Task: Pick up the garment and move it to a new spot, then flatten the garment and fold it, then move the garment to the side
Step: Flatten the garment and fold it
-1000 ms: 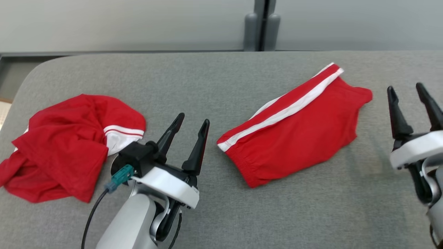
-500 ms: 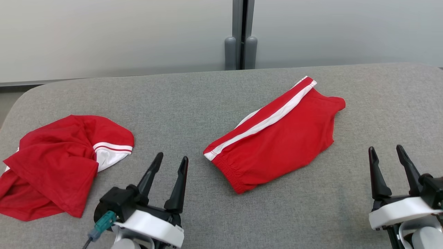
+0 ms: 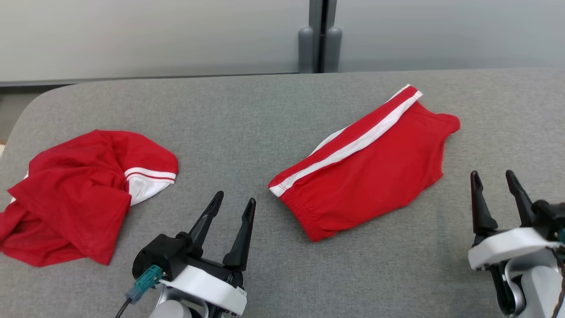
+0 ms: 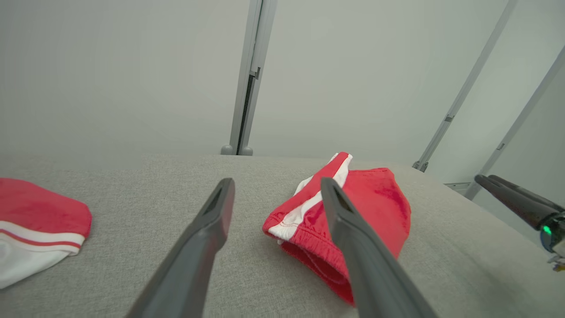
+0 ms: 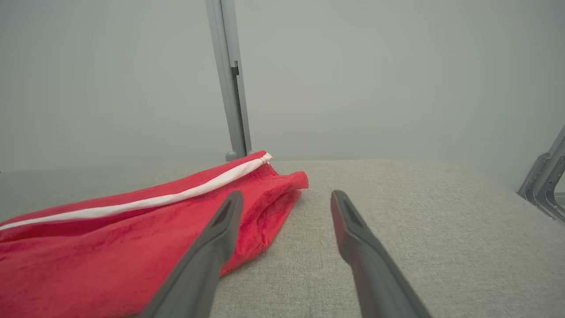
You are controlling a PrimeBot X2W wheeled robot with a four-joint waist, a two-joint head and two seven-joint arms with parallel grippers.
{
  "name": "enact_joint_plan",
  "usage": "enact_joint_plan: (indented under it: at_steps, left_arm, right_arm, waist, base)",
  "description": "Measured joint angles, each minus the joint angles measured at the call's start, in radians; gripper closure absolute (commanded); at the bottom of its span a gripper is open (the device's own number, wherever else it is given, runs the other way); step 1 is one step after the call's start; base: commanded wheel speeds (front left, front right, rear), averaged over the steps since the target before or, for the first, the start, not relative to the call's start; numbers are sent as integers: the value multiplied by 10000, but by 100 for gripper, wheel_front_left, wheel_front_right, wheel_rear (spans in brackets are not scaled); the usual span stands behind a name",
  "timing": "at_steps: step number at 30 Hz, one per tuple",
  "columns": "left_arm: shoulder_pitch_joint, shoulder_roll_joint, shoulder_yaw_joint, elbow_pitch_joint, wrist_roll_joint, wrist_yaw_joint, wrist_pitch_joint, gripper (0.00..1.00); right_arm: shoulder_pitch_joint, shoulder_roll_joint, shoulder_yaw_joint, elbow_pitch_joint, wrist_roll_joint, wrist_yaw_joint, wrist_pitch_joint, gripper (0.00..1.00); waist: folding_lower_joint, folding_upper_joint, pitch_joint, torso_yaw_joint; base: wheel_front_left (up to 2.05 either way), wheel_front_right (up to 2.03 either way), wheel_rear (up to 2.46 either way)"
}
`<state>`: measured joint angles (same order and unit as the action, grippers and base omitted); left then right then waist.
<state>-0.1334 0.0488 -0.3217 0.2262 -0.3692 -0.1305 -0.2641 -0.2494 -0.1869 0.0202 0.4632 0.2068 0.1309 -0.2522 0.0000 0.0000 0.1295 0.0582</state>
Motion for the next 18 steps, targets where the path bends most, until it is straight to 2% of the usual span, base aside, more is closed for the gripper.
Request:
enact_joint_plan:
  at_steps: [12,18]
  left_arm:
    - [-465,2,-594,67,-274,0,0,0]
    - [-732,-4,-809,-25,-366,0,0,0]
  right_arm:
    - [-2393,-282,-878,2546,1373,0,1599,0]
    - [-3273,-780,-1114,3618,2107,-2,2194,0]
  waist:
    - [0,0,859,1032]
    - [0,0,1279,1633]
  base:
    - [0,0,0]
    - [0,0,0]
